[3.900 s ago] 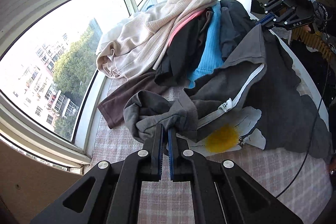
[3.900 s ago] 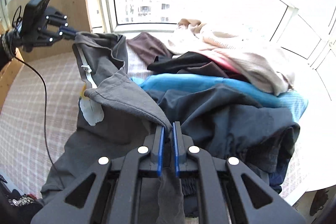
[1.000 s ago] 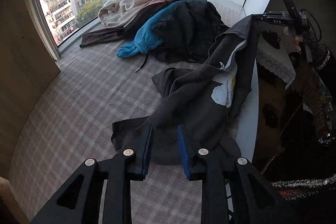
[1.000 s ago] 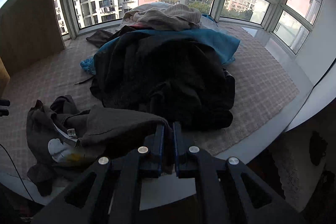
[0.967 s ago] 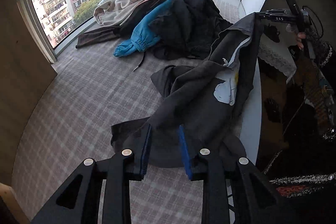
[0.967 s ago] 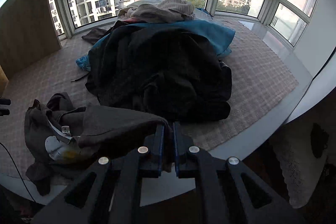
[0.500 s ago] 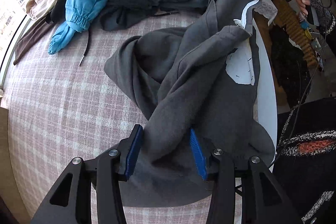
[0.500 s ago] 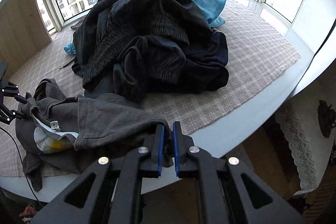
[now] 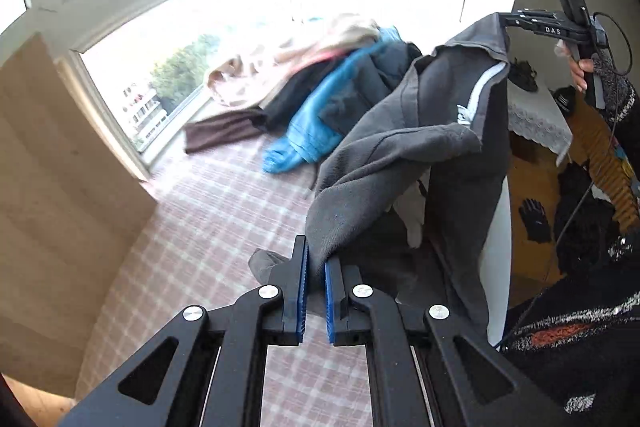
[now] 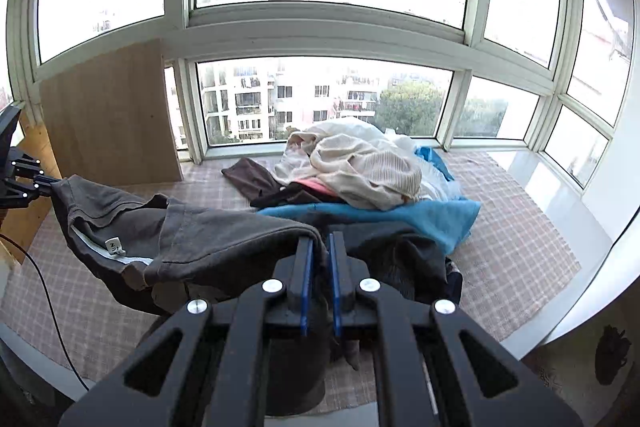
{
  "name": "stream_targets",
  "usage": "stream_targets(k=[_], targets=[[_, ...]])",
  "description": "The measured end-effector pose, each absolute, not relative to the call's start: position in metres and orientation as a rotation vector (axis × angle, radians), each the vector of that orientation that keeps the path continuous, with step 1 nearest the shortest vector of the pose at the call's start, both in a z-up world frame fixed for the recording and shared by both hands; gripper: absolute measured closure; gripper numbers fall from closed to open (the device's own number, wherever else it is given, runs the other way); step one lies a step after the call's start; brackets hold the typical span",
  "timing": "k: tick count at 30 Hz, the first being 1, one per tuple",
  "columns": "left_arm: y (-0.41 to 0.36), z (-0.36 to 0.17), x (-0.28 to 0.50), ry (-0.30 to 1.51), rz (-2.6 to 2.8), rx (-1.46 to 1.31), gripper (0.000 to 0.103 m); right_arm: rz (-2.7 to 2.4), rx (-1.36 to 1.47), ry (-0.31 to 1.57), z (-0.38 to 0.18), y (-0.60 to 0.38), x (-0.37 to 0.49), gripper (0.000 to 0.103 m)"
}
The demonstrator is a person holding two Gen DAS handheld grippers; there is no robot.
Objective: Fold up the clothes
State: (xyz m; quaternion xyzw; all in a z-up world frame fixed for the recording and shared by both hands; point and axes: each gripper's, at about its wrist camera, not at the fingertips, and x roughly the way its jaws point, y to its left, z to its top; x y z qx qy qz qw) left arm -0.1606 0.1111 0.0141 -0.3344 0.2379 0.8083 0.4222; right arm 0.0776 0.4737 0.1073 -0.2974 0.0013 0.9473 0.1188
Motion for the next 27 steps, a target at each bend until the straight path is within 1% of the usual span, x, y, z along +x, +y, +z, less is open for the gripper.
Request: stream_targets(k=[2, 4, 6, 8, 9, 13, 14, 16, 18, 20, 24, 27], targets=[[0.077, 0.076, -0.157, 0.580, 2.188, -0.712, 0.097, 2.838, -0.743, -0.056, 0.148, 0.456, 0.067, 0.095], [0.049, 0.123, -0.145, 0.580, 2.355, -0.601, 0.098, 2.896, -0.631, -0.102, 0.182, 0.438, 0.057, 0.095], [0.022, 0.162, -0.131, 0.498, 2.469, -0.514, 0.103, 2.961, -0.590, -0.099, 0.206, 0.424, 0.048, 0.095], [-0.006, 0.197, -0.114, 0.399, 2.548, -0.437, 0.103, 3.024, -0.566, -0.098, 0.227, 0.409, 0.041, 0.095], [-0.016, 0.211, -0.106, 0.381, 2.582, -0.408, 0.103, 3.046, -0.559, -0.113, 0.234, 0.401, 0.038, 0.095], [-0.030, 0.207, -0.099, 0.404, 2.552, -0.512, 0.103, 3.074, -0.610, -0.218, 0.238, 0.372, 0.029, 0.095], [-0.034, 0.205, -0.097, 0.410, 2.542, -0.541, 0.103, 3.076, -0.634, -0.243, 0.231, 0.367, 0.029, 0.095], [-0.027, 0.174, -0.107, 0.419, 2.478, -0.629, 0.102, 3.076, -0.699, -0.255, 0.210, 0.363, 0.035, 0.095], [-0.007, 0.128, -0.120, 0.412, 2.379, -0.713, 0.102, 3.041, -0.741, -0.259, 0.183, 0.368, 0.052, 0.095], [0.019, 0.079, -0.127, 0.440, 2.281, -0.798, 0.097, 2.982, -0.787, -0.237, 0.153, 0.380, 0.071, 0.095], [0.081, -0.019, -0.141, 0.506, 2.059, -0.967, 0.092, 2.802, -0.980, 0.013, 0.080, 0.442, 0.101, 0.095], [0.131, -0.076, -0.153, 0.582, 1.907, -1.044, 0.091, 2.655, -1.197, 0.169, 0.015, 0.482, 0.113, 0.095]])
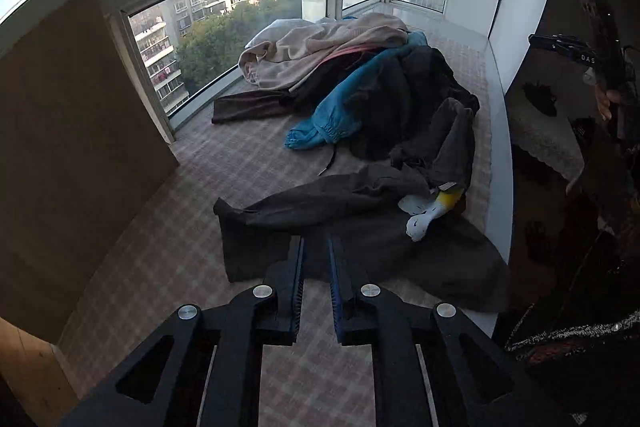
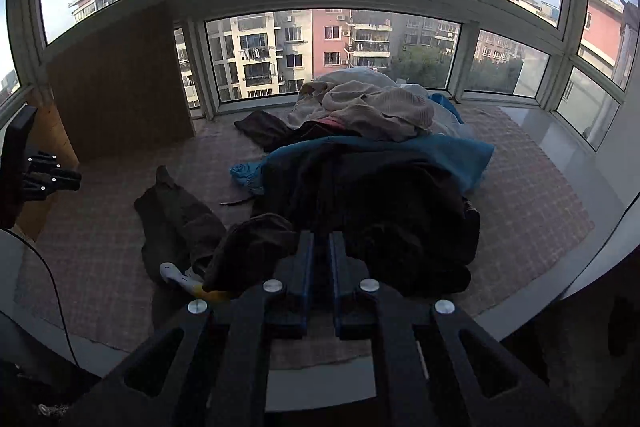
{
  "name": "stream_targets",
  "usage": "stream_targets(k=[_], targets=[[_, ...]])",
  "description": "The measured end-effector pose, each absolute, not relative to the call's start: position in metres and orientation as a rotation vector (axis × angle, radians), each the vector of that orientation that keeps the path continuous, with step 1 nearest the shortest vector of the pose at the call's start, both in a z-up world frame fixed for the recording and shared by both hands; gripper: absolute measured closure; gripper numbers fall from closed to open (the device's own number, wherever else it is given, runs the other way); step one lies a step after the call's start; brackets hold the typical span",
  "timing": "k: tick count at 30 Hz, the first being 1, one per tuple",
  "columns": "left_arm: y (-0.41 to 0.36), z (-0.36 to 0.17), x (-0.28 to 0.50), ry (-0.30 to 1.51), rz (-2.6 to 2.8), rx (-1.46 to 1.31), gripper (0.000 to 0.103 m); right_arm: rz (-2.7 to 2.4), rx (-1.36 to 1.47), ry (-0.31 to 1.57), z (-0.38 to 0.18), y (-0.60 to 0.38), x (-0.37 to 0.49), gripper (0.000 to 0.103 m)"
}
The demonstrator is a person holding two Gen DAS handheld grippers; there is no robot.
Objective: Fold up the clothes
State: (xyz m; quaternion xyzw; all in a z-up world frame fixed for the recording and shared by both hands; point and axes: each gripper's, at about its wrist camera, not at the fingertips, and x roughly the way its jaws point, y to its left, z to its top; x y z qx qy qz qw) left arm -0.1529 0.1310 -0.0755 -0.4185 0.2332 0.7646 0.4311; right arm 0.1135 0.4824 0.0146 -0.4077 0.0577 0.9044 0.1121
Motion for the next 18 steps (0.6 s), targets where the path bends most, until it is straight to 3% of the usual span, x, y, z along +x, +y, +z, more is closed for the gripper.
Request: stream_targets(k=[5, 12, 18], targets=[[0.193, -0.138, -0.166, 0.792, 1.737, -1.069, 0.081, 2.599, -1.419, 0.285, -0.056, 0.486, 0.121, 0.094], [0.248, -0.176, -0.164, 1.016, 1.540, -0.985, 0.075, 2.640, -1.547, 0.150, -0.076, 0.472, 0.097, 0.074], [0.272, -0.183, -0.176, 1.135, 1.433, -0.882, 0.074, 2.667, -1.592, 0.111, -0.082, 0.484, 0.071, 0.073]])
